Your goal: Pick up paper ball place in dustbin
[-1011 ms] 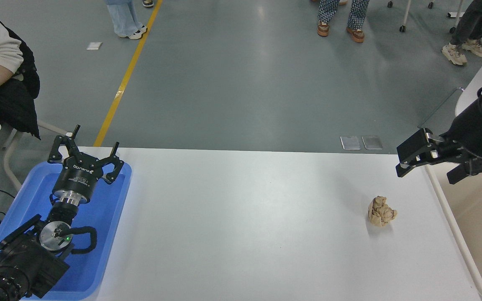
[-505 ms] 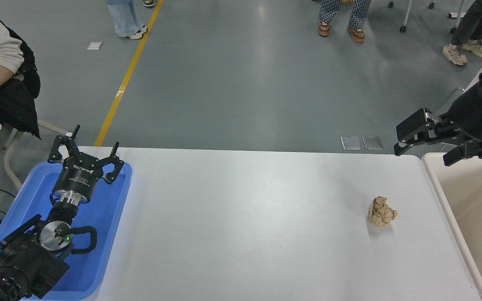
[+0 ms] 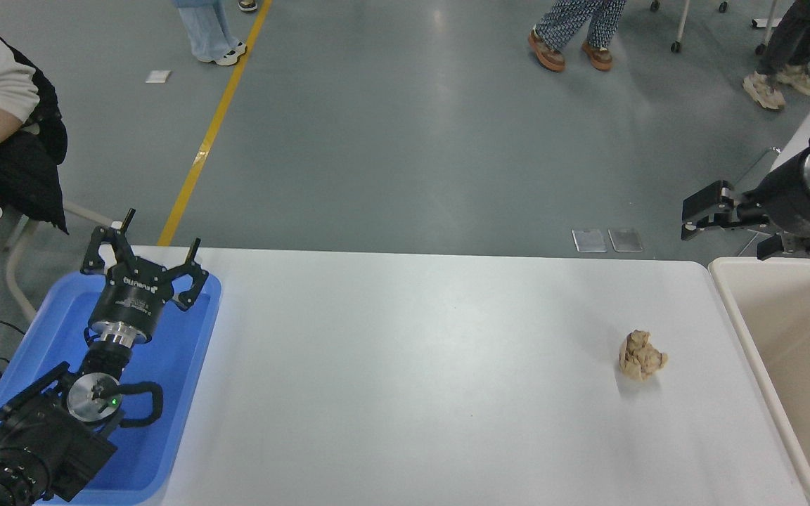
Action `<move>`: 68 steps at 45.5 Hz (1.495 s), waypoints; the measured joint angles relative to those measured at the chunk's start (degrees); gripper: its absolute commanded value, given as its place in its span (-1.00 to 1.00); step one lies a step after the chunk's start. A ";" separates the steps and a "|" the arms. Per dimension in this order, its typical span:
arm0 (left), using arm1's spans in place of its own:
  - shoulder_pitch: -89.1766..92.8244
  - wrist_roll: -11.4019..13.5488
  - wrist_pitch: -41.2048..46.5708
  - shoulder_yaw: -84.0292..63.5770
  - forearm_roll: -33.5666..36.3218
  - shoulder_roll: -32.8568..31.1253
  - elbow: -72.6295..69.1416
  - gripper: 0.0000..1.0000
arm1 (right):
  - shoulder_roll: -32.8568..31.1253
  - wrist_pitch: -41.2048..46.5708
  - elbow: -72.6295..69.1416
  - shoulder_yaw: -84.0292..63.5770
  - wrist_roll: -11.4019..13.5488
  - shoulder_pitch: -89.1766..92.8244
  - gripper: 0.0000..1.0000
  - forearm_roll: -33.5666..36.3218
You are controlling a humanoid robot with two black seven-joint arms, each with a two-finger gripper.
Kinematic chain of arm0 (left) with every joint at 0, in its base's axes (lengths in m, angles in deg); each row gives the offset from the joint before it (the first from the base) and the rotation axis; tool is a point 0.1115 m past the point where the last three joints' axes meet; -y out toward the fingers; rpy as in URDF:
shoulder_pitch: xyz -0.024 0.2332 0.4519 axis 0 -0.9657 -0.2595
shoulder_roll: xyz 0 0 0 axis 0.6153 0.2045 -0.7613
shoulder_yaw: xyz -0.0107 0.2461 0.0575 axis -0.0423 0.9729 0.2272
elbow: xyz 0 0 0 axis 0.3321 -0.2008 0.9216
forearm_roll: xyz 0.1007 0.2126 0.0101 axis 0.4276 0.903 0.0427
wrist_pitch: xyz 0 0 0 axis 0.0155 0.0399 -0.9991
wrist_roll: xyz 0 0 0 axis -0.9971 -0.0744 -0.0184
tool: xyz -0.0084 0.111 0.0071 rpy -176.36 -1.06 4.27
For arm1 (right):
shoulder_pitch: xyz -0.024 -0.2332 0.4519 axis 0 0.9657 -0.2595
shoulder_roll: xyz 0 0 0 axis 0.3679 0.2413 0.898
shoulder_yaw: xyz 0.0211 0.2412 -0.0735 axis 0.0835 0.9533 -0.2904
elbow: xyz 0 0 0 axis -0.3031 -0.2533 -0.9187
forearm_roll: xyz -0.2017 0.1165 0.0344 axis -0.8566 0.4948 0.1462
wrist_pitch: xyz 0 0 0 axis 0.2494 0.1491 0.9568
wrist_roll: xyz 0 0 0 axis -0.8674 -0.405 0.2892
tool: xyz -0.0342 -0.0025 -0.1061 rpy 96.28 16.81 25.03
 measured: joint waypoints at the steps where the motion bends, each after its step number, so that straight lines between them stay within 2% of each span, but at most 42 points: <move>1: 0.00 0.00 0.00 0.00 0.00 0.00 0.00 1.00 | 0.22 -1.18 0.59 0.29 0.00 1.08 1.00 -0.22; 12: 0.00 0.00 0.00 0.00 0.01 0.00 -0.01 1.00 | 4.03 -14.35 6.08 4.84 -0.08 13.66 1.00 -1.66; 25: 0.00 0.00 0.00 0.00 0.01 0.00 -0.01 1.00 | 7.58 -24.48 11.10 11.15 -0.16 26.89 1.00 -2.05; 61: 0.00 0.00 0.00 0.00 0.00 0.00 0.00 1.00 | 12.49 -34.14 16.91 15.71 -0.58 44.81 1.00 -2.21; 63: 0.00 0.00 0.00 0.00 0.00 0.00 0.00 1.00 | 12.67 -34.40 17.00 15.73 -0.59 45.15 0.87 -2.21; 64: 0.00 0.00 0.00 0.00 0.00 0.00 0.00 1.00 | 12.73 -34.49 17.03 15.74 -0.59 45.26 0.72 -2.21; 66: 0.00 0.00 0.00 0.00 0.00 0.00 0.00 1.00 | 12.88 -34.81 17.08 15.79 -0.61 45.51 0.29 -2.19; 68: 0.00 0.00 0.00 0.00 0.00 0.00 0.00 1.00 | 13.00 -35.07 17.09 15.85 -0.63 45.69 -0.26 -2.19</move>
